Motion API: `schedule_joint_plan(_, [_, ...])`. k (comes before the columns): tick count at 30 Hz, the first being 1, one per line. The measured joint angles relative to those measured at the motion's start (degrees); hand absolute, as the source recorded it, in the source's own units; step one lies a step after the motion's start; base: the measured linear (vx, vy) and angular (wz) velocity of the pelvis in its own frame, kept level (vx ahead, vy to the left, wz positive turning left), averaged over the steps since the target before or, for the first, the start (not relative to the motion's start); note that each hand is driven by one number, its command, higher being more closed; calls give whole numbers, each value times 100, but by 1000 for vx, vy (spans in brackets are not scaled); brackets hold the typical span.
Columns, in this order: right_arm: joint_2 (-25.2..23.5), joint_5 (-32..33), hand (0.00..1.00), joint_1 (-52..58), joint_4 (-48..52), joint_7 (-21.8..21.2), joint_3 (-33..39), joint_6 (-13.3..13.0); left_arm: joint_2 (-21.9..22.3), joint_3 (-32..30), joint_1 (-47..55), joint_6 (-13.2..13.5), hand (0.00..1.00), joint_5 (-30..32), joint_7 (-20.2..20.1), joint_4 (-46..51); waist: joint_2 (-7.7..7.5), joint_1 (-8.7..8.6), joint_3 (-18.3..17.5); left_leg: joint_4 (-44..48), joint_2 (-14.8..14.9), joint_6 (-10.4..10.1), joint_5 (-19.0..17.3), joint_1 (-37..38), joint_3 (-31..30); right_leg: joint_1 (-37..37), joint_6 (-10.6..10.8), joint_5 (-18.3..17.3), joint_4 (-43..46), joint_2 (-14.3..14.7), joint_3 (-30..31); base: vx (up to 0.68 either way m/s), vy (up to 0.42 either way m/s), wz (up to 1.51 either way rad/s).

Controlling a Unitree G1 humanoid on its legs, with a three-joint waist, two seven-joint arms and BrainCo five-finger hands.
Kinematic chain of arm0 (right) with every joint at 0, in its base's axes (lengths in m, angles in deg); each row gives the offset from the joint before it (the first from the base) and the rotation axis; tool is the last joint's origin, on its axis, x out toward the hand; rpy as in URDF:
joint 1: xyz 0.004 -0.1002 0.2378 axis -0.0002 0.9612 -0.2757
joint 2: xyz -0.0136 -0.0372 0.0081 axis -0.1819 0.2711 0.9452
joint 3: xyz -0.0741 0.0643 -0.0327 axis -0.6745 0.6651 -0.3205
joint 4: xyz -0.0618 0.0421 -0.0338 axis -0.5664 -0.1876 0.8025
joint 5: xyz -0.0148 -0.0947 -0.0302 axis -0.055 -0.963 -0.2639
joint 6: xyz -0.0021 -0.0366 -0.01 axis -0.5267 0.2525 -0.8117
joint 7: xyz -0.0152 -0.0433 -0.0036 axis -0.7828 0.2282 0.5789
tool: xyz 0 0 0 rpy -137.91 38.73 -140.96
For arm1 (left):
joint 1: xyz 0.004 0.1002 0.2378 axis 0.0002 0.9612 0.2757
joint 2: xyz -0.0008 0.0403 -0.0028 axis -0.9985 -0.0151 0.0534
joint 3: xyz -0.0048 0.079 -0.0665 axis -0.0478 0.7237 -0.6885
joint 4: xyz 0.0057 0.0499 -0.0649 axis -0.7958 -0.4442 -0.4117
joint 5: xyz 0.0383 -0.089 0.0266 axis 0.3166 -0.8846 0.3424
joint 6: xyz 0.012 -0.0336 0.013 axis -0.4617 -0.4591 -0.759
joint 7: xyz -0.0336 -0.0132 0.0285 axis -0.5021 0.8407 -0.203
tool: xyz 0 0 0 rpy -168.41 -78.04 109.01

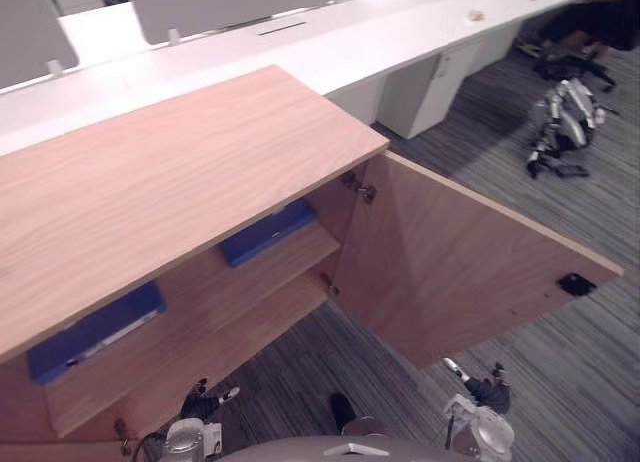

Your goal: Walk over to the cabinet, pick up the folder, carry it to the office cabinet, place the folder inside the office cabinet, then close the office cabinet door

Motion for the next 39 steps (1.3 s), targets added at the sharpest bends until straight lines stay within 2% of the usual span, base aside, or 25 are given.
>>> schedule_joint_plan(2, [8, 12, 0, 2, 375, 19, 256, -16, 115, -35, 40, 2, 0, 1, -4, 92, 28, -95, 5, 173, 55, 29, -106, 0, 141, -28, 6, -5, 70, 37, 8, 47, -65, -40])
schedule_joint_plan(8, [260, 176, 0, -228, 933, 25, 508, -140, 318, -94, 24, 12, 0, 57, -24, 257, 123, -183, -2, 279, 92, -5, -214, -43, 334, -149, 9, -3, 90, 87, 149, 30, -63, -18])
schedule_joint_plan(11, [606, 236, 0, -600, 933, 23, 648, -169, 352, -62, 21, 73, 0, 169, -60, 302, 221, -240, 28, 282, 84, -6, -216, -95, 336, -198, 17, 2, 79, 88, 154, 8, -66, 0])
schedule_joint_plan(14, [1196, 413, 0, -995, 925, 2, 646, -245, 345, 153, 36, 90, 0, 237, -165, 298, 380, -253, 101, 280, 78, -10, -219, -121, 362, -225, 40, 16, 35, 93, 188, -4, -69, -4])
schedule_joint_plan(16, [1482, 458, 0, -1233, 850, -20, 613, -258, 326, 297, 61, 127, 0, 246, -199, 284, 425, -247, 99, 282, 67, -11, -220, -167, 437, -304, 109, 59, -20, 103, 284, -12, -60, -19])
schedule_joint_plan(20, [2137, 467, 0, -1553, 517, -140, 378, -292, 204, 641, 116, 148, 0, 263, -278, 247, 492, -299, 127, 351, 53, -14, -223, -293, 459, -386, 145, 105, -94, 92, 320, -6, -69, -8])
schedule_joint_plan(23, [2418, 581, 0, -1590, 280, -283, 286, -293, 59, 822, 157, 193, 0, 266, -310, 247, 515, -301, 132, 368, 65, -13, -227, -313, 328, -370, 135, 109, -129, 90, 281, 8, -73, 4])
schedule_joint_plan(30, [2799, 664, 0, -1803, -284, -439, 4, -291, -97, 1037, 275, 203, 0, 266, -319, 240, 567, -335, 120, 485, 40, 54, -324, -406, 61, -362, 143, 120, -220, 9, 191, -3, -59, 7])
schedule_joint_plan(36, [3208, 656, 0, -2047, -638, -724, -671, -283, -294, 1251, 271, 212, 0, 291, -389, 198, 593, -350, 126, 597, 36, 102, -384, -506, -221, -284, 146, 194, -362, -53, 101, 0, -47, 6])
schedule_joint_plan(39, [3347, 605, 0, -2215, -814, -802, -908, -244, -329, 1365, 283, 249, 0, 335, -394, 196, 662, -349, 155, 689, 52, 99, -442, -526, -322, -262, 139, 207, -372, -59, 84, -16, -53, 0])
